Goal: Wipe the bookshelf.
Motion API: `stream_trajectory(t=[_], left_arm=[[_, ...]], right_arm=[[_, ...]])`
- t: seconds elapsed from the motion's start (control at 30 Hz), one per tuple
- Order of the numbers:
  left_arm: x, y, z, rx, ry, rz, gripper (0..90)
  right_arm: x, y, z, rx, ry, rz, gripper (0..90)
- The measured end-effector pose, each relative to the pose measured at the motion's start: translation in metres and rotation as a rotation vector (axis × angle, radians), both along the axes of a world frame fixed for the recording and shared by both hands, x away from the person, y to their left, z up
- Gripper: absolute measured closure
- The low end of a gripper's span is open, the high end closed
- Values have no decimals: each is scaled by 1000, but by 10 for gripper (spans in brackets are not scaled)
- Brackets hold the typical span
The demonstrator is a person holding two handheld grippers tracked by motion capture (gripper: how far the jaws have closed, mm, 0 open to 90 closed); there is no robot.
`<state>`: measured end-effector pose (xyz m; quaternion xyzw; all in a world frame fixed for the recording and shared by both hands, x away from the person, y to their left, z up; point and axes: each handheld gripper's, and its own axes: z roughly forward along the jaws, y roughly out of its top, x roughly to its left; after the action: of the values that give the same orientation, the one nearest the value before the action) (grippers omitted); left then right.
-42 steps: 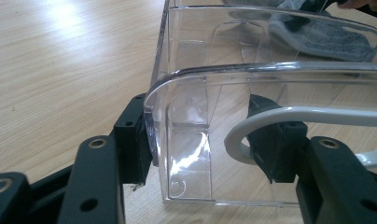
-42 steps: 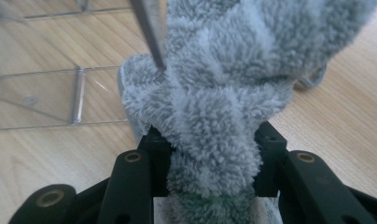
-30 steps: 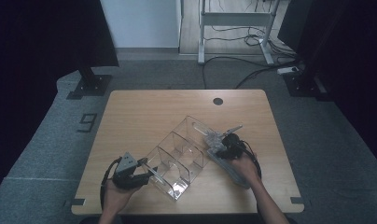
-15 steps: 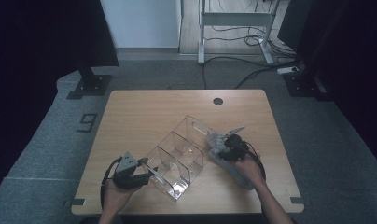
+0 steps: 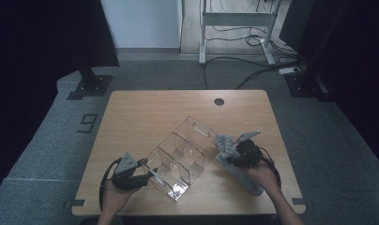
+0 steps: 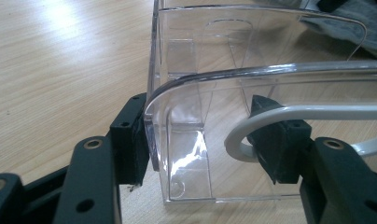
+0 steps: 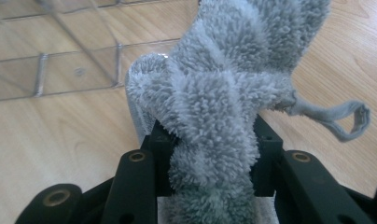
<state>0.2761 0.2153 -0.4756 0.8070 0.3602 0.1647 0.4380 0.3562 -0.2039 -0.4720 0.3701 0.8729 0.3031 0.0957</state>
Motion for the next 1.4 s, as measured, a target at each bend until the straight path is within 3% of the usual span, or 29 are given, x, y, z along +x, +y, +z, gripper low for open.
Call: stream_trajectory(t=[0.4, 0.63, 0.9, 1.4], left_arm=[[0, 1, -1, -18, 6, 3, 420], [0, 1, -1, -20, 9, 7, 420], [0, 1, -1, -19, 9, 6, 420], [0, 1, -2, -23, 8, 7, 420]], right_arm=[[-32, -14, 29, 23, -30, 34, 611], [-41, -11, 44, 38, -41, 59, 610], [-43, 8, 63, 42, -53, 108, 611], [-28, 49, 87, 25, -72, 169, 615]])
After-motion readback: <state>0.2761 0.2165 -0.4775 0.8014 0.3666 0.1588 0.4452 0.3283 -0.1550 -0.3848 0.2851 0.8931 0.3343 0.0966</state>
